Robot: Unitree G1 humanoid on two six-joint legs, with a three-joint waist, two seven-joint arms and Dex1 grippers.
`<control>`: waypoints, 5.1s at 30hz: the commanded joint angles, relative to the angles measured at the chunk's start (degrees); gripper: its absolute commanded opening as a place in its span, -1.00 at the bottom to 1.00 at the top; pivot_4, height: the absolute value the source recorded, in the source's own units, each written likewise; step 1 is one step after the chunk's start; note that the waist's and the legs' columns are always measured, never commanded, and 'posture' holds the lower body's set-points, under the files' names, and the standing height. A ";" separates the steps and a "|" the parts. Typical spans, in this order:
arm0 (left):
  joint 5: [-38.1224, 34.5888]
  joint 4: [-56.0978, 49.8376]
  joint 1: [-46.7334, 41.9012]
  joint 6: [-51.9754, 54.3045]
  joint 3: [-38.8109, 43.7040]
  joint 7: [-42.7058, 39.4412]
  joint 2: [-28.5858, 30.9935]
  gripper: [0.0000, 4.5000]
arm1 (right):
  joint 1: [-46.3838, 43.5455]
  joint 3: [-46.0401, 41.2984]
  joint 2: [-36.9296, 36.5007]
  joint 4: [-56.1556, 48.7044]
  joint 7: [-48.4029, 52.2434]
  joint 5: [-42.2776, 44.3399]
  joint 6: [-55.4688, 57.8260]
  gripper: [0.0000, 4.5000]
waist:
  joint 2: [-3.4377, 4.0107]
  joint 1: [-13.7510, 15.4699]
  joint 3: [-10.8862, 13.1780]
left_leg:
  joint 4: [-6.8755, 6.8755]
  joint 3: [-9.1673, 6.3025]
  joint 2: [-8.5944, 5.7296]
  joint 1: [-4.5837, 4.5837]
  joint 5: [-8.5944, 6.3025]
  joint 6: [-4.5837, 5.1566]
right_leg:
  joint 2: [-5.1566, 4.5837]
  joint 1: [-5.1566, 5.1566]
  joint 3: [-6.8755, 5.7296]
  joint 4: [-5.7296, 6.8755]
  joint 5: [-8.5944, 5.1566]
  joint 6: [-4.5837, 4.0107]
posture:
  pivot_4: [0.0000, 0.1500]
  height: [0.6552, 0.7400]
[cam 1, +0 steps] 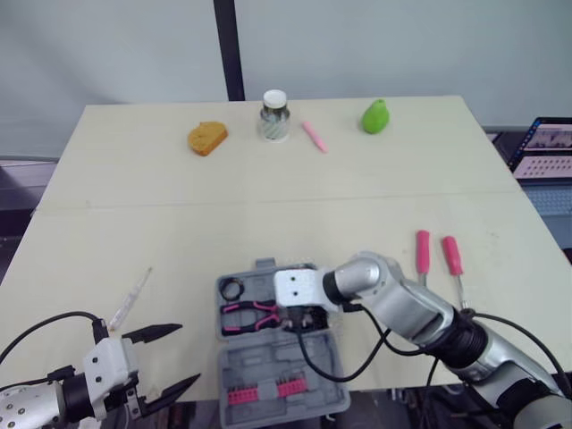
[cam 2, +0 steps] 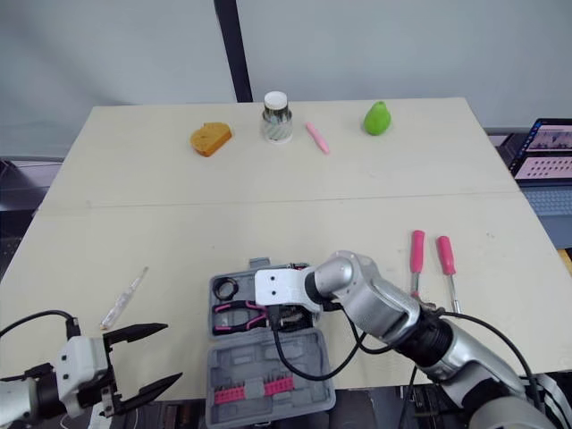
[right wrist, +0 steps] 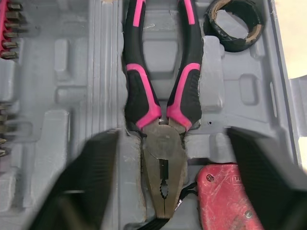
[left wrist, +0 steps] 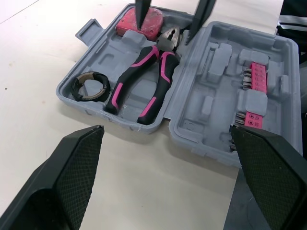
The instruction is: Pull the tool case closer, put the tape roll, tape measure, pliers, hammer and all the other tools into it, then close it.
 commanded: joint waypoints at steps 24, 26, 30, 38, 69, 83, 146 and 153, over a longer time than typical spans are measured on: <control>0.85 -0.67 -0.77 -1.79 -1.53 1.75 -0.64 1.00 | 9.51 -8.29 14.83 17.33 -7.24 5.81 -22.51 -0.99 | -0.08 -0.38 -0.05 | 0.01 0.05 0.04 0.04 -0.03 -0.01 | 0.07 -0.01 0.03 0.10 -0.02 -0.03 | 1.00 1.00; 0.93 -0.64 -0.81 -1.84 -1.67 1.90 -0.69 1.00 | 9.47 -8.04 14.81 17.87 -6.87 5.43 -22.82 -0.99 | -0.08 -0.38 -0.05 | 0.01 0.05 0.05 0.04 -0.04 -0.01 | 0.07 -0.01 0.03 0.10 -0.02 -0.03 | 1.00 1.00; 1.02 -0.78 -0.76 -1.90 -1.97 2.18 -0.75 1.00 | 9.46 -7.36 14.61 18.63 -6.63 4.45 -22.84 -0.99 | -0.08 -0.38 -0.05 | 0.01 0.05 0.05 0.04 -0.04 -0.01 | 0.07 -0.01 0.04 0.10 -0.02 -0.03 | 1.00 1.00; 0.99 -0.83 -0.57 -1.93 -2.06 2.63 -0.59 1.00 | 9.96 -6.30 14.20 20.24 -6.84 2.83 -22.65 -0.99 | -0.08 -0.37 -0.05 | 0.01 0.05 0.05 0.04 -0.04 -0.01 | 0.06 -0.01 0.03 0.10 -0.02 -0.03 | 1.00 1.00; 1.24 -1.40 -1.10 -1.49 -2.91 3.43 -0.16 1.00 | 11.01 -1.42 12.24 24.15 -6.43 -0.36 -11.61 -0.99 | -0.20 -0.29 -0.66 | -0.02 0.04 0.07 0.24 -0.12 -0.05 | 0.05 0.13 0.05 0.09 -0.03 -0.05 | 1.00 1.00; 1.67 -1.31 -1.92 -1.26 -3.87 4.15 -0.03 1.00 | 10.65 0.34 10.67 24.70 -4.93 -0.69 -7.37 -0.99 | -0.10 0.08 -1.09 | -0.02 0.02 0.06 0.35 -0.21 -0.02 | 0.02 0.27 0.04 0.02 -0.03 -0.06 | 1.00 1.00; -2.04 31.71 -12.15 6.13 23.12 14.19 2.71 1.00 | 30.24 -66.10 -21.98 52.84 0.43 27.35 -27.07 0.98 | -0.16 -0.12 -0.50 | -0.57 0.32 0.05 0.38 -0.27 0.14 | -0.05 0.42 -0.03 -0.86 0.07 0.13 | 1.00 1.00; -1.88 31.19 -11.79 6.25 22.87 14.17 3.27 1.00 | 29.62 -65.50 -22.58 55.28 0.75 26.76 -29.40 0.98 | -0.15 -0.02 -0.50 | -0.57 0.35 0.05 0.41 -0.25 0.12 | -0.10 0.37 0.00 -0.85 0.07 0.12 | 1.00 1.00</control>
